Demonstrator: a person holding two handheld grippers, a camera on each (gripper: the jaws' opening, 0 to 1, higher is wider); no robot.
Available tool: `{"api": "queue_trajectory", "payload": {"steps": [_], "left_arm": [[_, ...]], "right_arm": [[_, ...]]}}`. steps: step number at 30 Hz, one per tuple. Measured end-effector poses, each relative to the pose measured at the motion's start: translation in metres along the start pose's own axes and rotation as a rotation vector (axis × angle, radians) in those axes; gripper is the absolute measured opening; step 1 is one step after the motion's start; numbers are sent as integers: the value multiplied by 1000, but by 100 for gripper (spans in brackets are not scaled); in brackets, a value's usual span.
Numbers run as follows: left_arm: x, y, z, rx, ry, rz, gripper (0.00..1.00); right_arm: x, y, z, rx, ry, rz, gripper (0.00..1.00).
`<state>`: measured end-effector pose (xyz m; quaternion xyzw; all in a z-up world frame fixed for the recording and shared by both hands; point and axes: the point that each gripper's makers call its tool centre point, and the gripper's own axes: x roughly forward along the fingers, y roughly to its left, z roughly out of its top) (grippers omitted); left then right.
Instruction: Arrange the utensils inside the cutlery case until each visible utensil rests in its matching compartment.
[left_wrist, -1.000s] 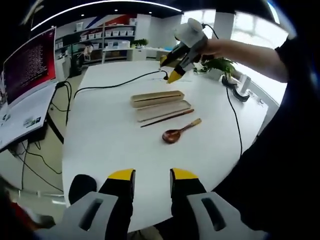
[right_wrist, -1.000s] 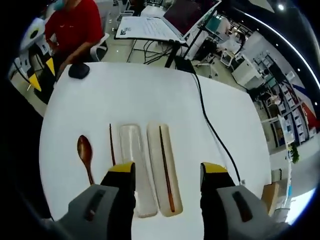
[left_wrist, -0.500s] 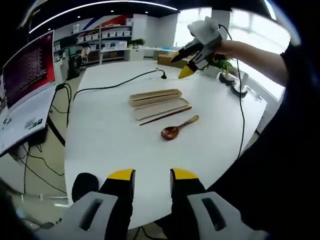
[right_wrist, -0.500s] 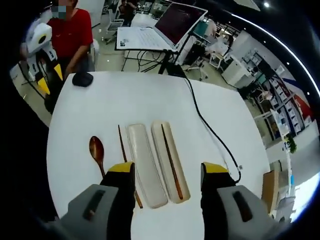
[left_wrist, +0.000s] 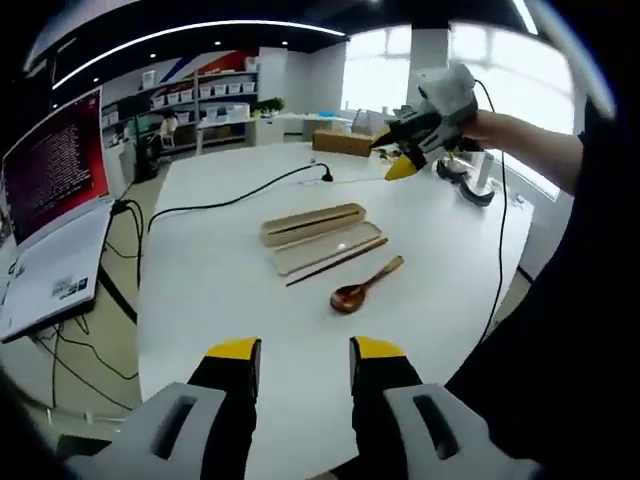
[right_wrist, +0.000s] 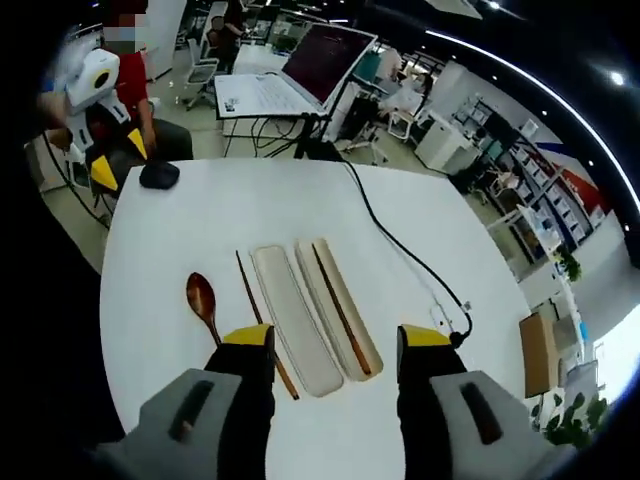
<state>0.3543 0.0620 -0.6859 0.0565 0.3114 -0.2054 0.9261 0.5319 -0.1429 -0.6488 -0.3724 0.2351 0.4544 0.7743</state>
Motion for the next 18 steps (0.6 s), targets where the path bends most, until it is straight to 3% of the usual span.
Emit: {"api": "queue_trajectory", "payload": {"steps": [5,8,15,18], "left_arm": [[5,10,13,9,-6,23,39],[7,15,21,23,-22,28,40],[12,24,35,48,-39,26,41],[15,27,42,94,-56,46,47]], "right_arm": [[-7,7,-20,27,27,-20,48],[-12,7,-29,28,19,-49,53],[-27,10,-55,103,46,-63,49],[-33,14,-68,158,60,-70,48]]}}
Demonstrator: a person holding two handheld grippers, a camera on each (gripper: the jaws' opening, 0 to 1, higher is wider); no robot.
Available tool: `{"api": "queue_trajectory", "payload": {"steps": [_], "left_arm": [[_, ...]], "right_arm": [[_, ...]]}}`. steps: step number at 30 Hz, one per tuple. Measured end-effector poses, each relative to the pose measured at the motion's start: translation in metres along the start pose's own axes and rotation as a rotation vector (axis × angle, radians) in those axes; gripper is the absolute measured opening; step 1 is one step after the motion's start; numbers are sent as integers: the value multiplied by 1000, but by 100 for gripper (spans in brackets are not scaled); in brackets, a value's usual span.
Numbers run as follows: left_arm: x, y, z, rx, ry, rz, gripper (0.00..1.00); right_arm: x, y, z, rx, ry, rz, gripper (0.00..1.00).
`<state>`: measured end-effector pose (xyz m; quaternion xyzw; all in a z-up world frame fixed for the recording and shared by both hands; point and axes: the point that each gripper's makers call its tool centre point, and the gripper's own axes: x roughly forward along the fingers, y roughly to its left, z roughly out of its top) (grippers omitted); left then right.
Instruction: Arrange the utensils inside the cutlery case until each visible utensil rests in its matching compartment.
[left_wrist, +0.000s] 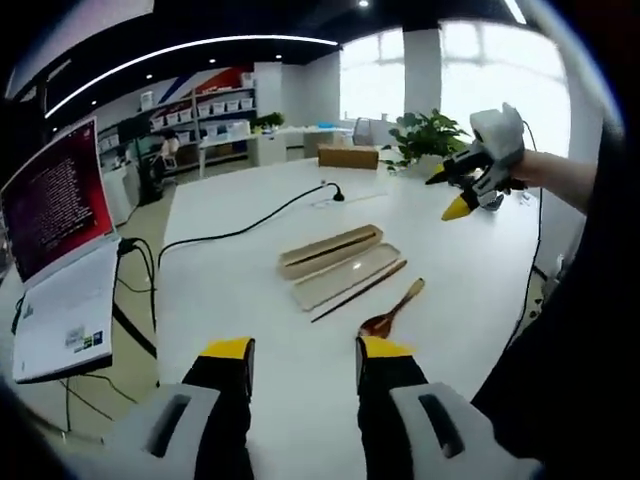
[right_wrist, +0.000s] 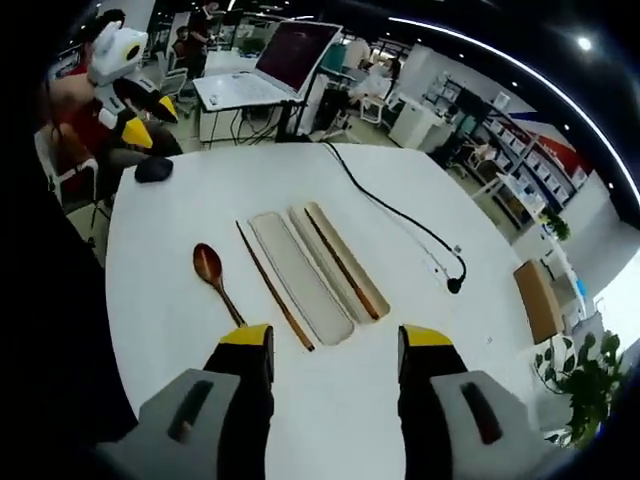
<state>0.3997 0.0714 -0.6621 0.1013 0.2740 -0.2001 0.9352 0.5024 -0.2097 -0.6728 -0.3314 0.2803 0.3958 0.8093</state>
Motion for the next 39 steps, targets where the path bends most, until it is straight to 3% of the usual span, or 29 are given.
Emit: {"api": "queue_trajectory", "payload": {"steps": [3,15,20,27,30,32,39], "left_arm": [[2,-1,4,21,-16,-1,57],[9,2,5,53,-10,-29,56],[11,4,3,48,-14,-51,52],[17,13,10,32,-56,-57,55],[19,9,13,48,-46,-44,55],[22,8,14,33,-36,-47,54],[33,19,2,10,-13,-58,50]], "right_arm": [[0,5,-10,31,7,2,48],[0,22,-32,91,31,24,49],[1,23,-32,96,32,25,48],[4,22,-32,86,41,30,48],[6,22,-30,71,38,37,47],[6,25,-21,50,-9,62,50],[12,30,-14,0,-31,111,48]]}}
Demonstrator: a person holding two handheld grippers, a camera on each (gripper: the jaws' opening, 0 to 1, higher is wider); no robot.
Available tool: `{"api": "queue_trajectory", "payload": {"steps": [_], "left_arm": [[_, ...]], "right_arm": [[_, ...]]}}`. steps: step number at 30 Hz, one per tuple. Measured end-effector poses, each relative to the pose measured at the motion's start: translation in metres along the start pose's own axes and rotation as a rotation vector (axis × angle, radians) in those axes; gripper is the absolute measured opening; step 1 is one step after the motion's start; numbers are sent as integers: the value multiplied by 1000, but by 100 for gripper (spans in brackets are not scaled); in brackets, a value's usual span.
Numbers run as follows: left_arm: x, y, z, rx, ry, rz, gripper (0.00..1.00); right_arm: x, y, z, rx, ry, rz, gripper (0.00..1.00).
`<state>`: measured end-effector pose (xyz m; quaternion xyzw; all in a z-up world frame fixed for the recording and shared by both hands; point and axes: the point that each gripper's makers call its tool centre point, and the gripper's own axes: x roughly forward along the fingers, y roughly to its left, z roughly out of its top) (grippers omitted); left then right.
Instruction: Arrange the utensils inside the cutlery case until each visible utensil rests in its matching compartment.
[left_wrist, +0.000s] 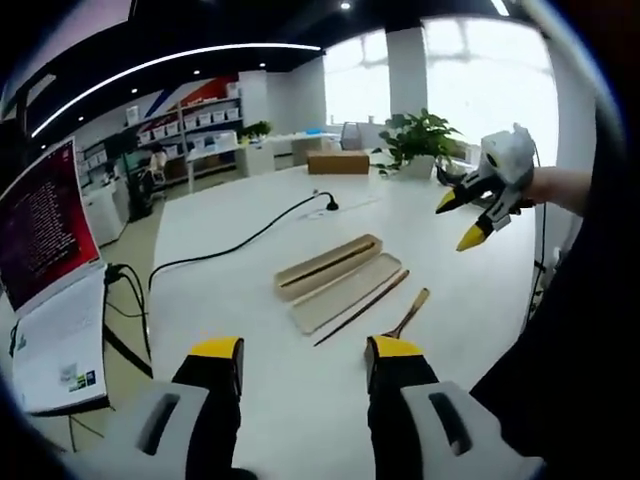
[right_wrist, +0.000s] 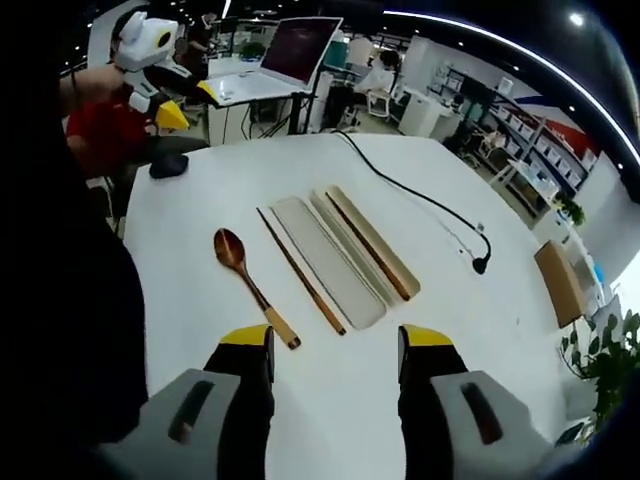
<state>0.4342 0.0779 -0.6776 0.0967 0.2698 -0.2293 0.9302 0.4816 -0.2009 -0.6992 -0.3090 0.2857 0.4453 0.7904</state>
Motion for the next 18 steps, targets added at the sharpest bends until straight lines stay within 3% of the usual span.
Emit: {"api": "queue_trajectory", "payload": {"steps": [6,10,18], "left_arm": [[4,-4,-3,-37,13,-7,48],[7,-8,-9,-54,35,-16,41],[14,-23,-5,-70,40,-38,45]], "right_arm": [[6,-3,7,-33,-12,18,47],[6,-3,26,-29,-81,35,45],[14,-6,43,-56,-115,56,45]]}}
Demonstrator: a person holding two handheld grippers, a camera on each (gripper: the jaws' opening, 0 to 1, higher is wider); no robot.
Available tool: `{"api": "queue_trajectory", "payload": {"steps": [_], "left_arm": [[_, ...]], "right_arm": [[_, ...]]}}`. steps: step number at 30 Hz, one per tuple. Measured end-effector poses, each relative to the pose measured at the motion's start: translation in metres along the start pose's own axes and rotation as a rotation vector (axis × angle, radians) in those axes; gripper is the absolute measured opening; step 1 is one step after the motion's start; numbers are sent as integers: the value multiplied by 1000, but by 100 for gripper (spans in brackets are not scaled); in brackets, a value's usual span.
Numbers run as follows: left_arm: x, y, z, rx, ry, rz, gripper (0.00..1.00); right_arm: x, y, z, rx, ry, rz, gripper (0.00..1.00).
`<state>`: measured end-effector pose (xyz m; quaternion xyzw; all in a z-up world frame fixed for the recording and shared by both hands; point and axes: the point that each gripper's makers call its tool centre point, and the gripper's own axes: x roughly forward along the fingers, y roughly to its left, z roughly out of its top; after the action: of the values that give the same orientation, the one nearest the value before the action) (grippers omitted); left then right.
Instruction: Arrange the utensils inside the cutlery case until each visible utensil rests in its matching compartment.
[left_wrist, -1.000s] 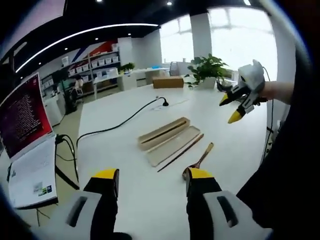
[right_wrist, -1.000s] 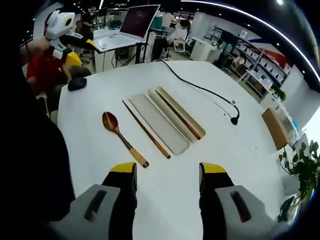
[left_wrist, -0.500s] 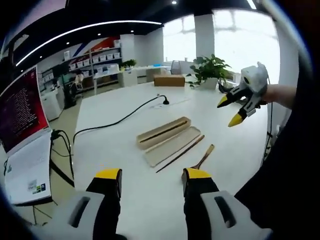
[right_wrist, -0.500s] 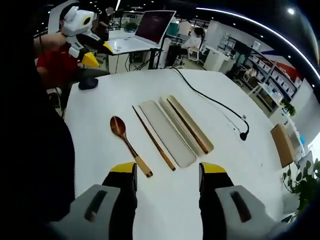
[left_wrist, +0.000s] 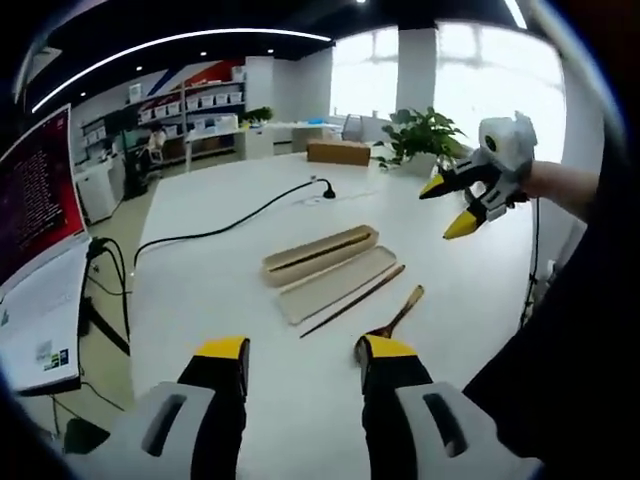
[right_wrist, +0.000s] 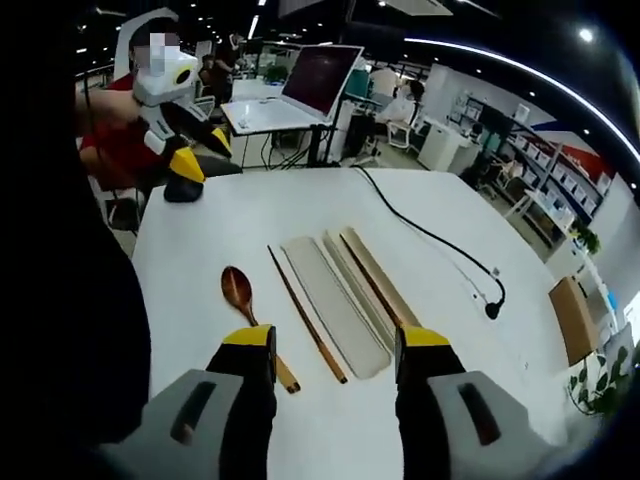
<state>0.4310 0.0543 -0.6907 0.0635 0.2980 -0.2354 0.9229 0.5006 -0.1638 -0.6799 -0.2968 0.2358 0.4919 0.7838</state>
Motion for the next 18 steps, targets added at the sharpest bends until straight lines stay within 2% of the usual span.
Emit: {"api": "queue_trajectory", "payload": {"steps": [3,8,13,18], "left_arm": [[2,-4,-2,0,15,-5,45],[3,-5,-2,-19,23,-10,44],[5,-6,-4,-21,35,-21,43],[3,-6,-6,-33,43,-27,42]], "right_arm": [[0,-2,-2,-27,26,12,45],[-7,-17,-17,-95,134,26,44],[-7,-29,-19,-112,156,41,41],[5,-27,-17,-129,166,78,41]]}}
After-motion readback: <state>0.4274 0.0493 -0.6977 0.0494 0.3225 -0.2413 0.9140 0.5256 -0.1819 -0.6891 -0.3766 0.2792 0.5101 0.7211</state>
